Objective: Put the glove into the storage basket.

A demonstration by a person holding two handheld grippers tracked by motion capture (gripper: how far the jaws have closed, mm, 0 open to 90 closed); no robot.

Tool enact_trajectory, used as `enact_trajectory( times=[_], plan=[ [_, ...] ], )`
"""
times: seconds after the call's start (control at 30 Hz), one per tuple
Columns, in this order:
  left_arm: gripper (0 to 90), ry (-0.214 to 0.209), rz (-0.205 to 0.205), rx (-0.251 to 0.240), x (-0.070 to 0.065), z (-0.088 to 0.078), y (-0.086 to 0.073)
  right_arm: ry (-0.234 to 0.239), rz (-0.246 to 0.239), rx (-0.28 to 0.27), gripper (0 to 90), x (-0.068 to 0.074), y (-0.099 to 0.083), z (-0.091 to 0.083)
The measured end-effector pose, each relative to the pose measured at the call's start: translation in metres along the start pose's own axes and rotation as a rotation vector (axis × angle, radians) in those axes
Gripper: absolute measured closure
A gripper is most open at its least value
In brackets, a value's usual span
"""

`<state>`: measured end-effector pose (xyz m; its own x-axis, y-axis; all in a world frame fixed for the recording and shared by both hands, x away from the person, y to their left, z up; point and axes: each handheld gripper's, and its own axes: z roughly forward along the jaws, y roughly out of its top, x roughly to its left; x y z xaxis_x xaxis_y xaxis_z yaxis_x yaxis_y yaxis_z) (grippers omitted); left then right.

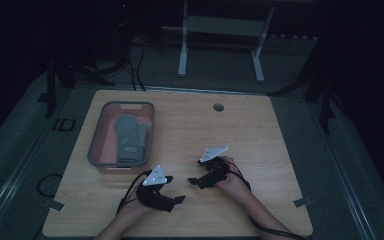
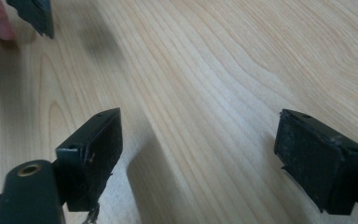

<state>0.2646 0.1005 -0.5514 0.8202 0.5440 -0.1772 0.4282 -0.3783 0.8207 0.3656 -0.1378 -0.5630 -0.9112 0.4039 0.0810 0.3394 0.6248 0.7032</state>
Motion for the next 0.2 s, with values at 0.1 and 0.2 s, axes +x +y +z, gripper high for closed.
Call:
enact_trajectory(
  times=[0.1, 0.2],
  plan=[
    [17.0, -0.004, 0.003, -0.006, -0.0005, 0.0007, -0.0009, 0.000, -0.006, -0.010, 15.0, 0.0014, -0.0031, -0.0014],
    [17.0, -0.009, 0.001, -0.010, -0.0007, 0.0004, -0.0010, -0.005, -0.021, -0.013, 15.0, 0.0022, -0.0044, -0.0014]
  ],
)
